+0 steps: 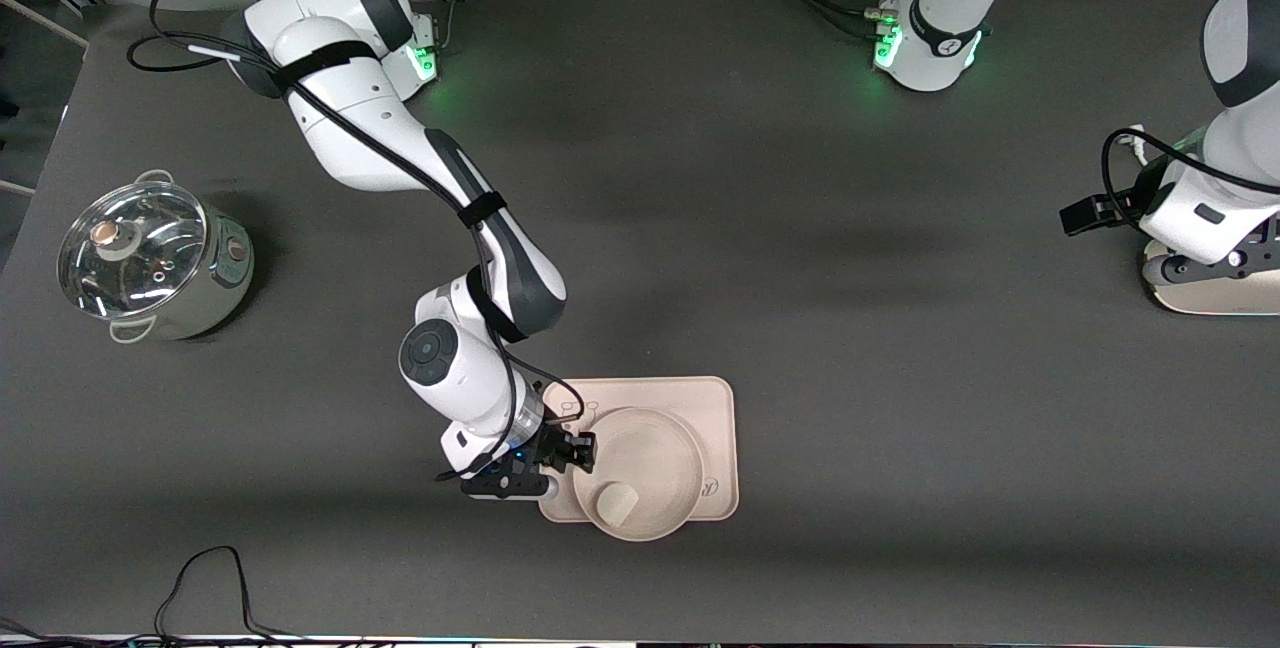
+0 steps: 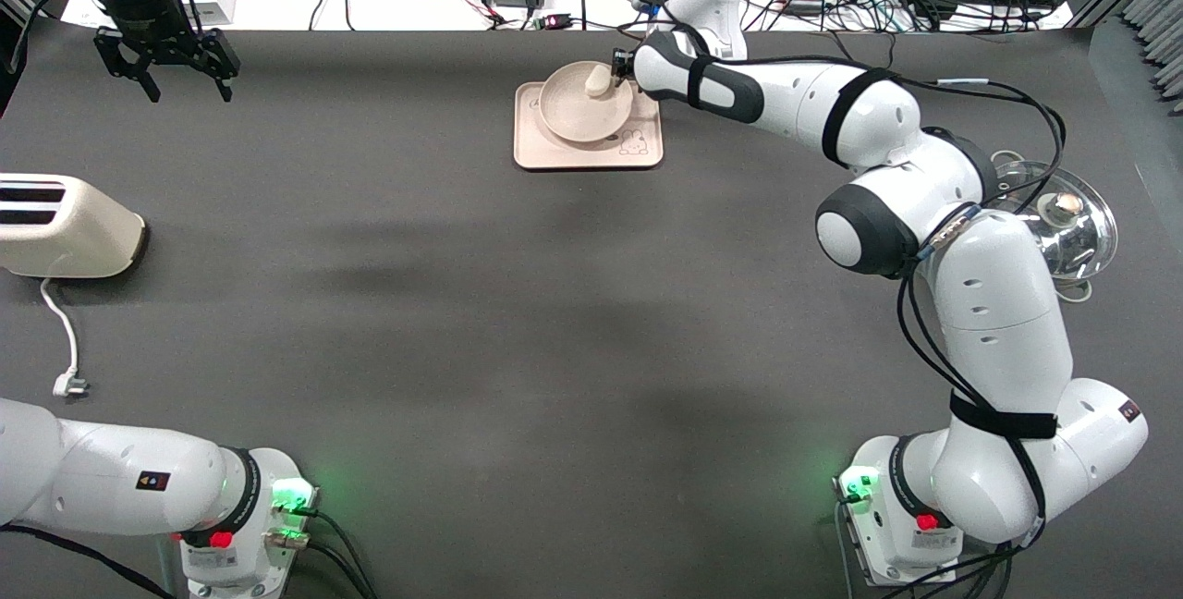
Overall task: Place bun in plate and plate on tray
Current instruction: 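Release the plate on the tray and lift the right gripper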
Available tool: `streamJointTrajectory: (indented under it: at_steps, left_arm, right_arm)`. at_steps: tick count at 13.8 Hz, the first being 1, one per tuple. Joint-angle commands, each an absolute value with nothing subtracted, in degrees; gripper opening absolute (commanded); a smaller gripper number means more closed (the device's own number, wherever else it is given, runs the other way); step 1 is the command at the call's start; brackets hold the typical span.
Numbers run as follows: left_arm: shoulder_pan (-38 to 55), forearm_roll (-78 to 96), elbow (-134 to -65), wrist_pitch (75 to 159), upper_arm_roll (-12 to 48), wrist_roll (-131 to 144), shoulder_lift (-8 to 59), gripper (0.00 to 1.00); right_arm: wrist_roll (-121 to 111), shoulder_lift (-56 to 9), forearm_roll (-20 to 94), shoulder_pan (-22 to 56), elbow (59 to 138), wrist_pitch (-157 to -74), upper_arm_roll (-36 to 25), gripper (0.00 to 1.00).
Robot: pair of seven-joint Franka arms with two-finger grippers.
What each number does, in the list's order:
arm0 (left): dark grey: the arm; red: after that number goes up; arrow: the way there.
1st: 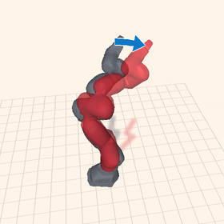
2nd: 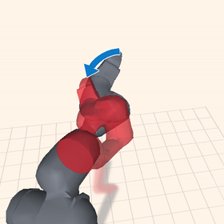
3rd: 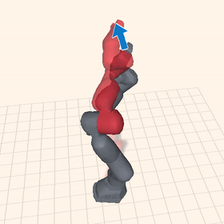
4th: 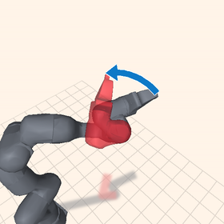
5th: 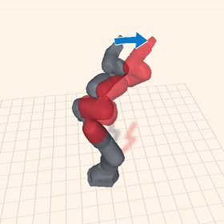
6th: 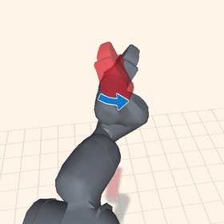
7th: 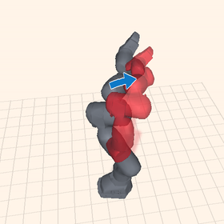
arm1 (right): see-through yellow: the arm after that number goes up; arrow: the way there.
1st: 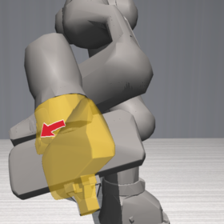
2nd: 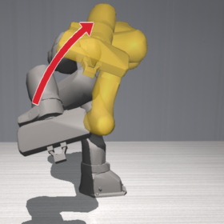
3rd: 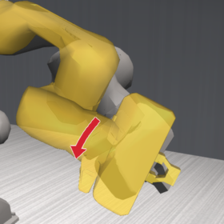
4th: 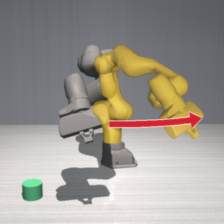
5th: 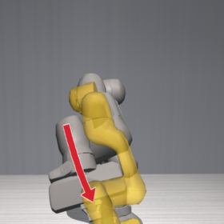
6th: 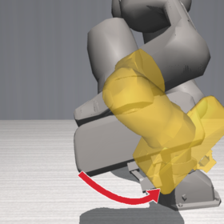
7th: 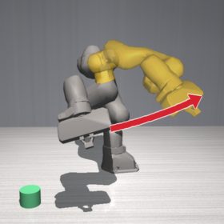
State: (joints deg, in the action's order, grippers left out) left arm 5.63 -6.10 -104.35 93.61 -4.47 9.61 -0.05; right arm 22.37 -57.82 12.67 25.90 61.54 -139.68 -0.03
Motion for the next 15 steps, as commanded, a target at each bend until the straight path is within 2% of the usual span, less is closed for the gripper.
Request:
streamJointTrajectory:
  at_steps: [1,4,5,8,10,13,15]
  left_arm:
    - [5.98,-6.77,-102.83,92.46,-4.66,9.76,0.62,1.00]
    - [5.89,-6.77,-102.83,92.46,-4.66,9.76,0.62,1.00]
    - [5.89,-6.77,-102.83,92.46,-4.66,9.76,0.62,1.00]
    - [5.89,-6.77,-102.83,92.46,-4.66,9.76,0.62,1.00]
    - [5.89,-6.77,-102.83,92.46,-4.66,9.76,0.62,1.00]
    - [5.89,-6.77,-102.92,92.64,-4.66,9.76,0.62,1.00]
    - [5.98,-6.77,-102.92,92.64,-4.66,9.84,0.53,1.00]
  right_arm:
    - [20.92,-54.07,10.74,25.93,61.79,-132.66,-0.09,1.00]
    - [19.87,-45.92,8.09,25.31,65.45,-122.47,-0.35,1.00]
    - [18.47,-41.35,8.17,24.62,69.13,-118.78,-0.79,1.00]
    - [16.70,-27.38,8.35,20.75,81.69,-115.49,-1.23,1.00]
    - [16.79,-19.55,8.35,18.73,87.34,-111.21,-1.32,1.00]
    - [16.44,-13.47,8.35,14.42,87.45,-102.06,-1.41,1.00]
    - [15.21,-9.07,8.09,13.80,87.98,-96.62,-3.68,1.00]
